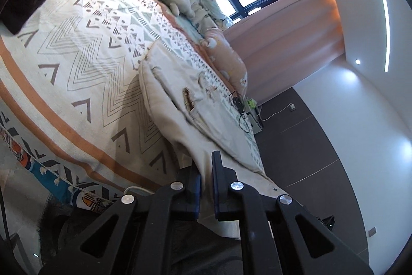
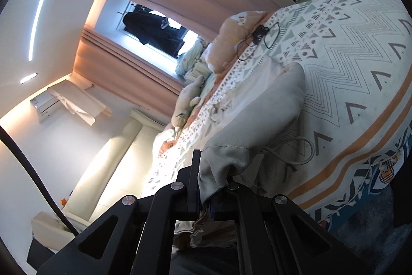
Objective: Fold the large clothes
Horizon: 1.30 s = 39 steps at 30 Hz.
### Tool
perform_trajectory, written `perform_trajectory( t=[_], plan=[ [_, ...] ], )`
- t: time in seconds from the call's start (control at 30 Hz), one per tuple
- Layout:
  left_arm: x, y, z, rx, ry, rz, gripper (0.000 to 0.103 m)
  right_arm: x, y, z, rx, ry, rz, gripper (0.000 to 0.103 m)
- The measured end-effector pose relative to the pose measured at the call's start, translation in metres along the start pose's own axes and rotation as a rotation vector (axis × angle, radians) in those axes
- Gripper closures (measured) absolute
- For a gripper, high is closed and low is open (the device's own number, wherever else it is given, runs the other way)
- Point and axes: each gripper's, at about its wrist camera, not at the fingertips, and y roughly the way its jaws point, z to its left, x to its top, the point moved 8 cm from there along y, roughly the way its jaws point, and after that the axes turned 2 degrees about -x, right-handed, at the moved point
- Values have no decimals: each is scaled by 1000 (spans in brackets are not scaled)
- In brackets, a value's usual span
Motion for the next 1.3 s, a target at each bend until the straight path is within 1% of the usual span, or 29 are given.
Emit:
perform_trajectory(
  t=[0.07,0.13,0.23,0.27,0.43,0.47,0.6,0.67,0.77,0.87,1.0,1.17,1.3],
  plan=[
    [-3,-14,-7,-14,12,-19,94,-1,-10,2,0,-8,-8,102],
    [-1,-20,-16,-26,23,-37,94,-5,-18,1,14,-17,-14,102],
    [4,-33,-31,-45,40,-66,94,-7,-19,5,59,7,-17,102],
    [5,-38,-36,-53,43,-75,94,-8,-14,4,58,5,-20,102],
    [14,-63,-56,-79,67,-123,94,-9,-24,27,95,-28,-35,102],
    [17,-68,-60,-84,71,-134,94,-9,-21,24,71,-25,-43,102],
    [26,-80,-73,-97,88,-174,94,-5,-27,32,91,-32,-65,102],
    [30,-81,-75,-99,96,-183,94,-3,-21,30,78,-39,-73,102],
    [37,-76,-77,-90,106,-195,94,2,-7,24,61,-42,-77,102],
    [45,-69,-75,-74,103,-206,94,9,7,16,25,-49,-97,102],
    [62,-50,-71,-58,93,-210,94,21,28,9,19,-31,-103,102],
    [97,-15,-72,-30,101,-217,94,44,64,10,-12,-22,-130,102],
    [128,14,-73,-15,110,-223,94,65,105,14,5,-3,-164,102]
  ],
)
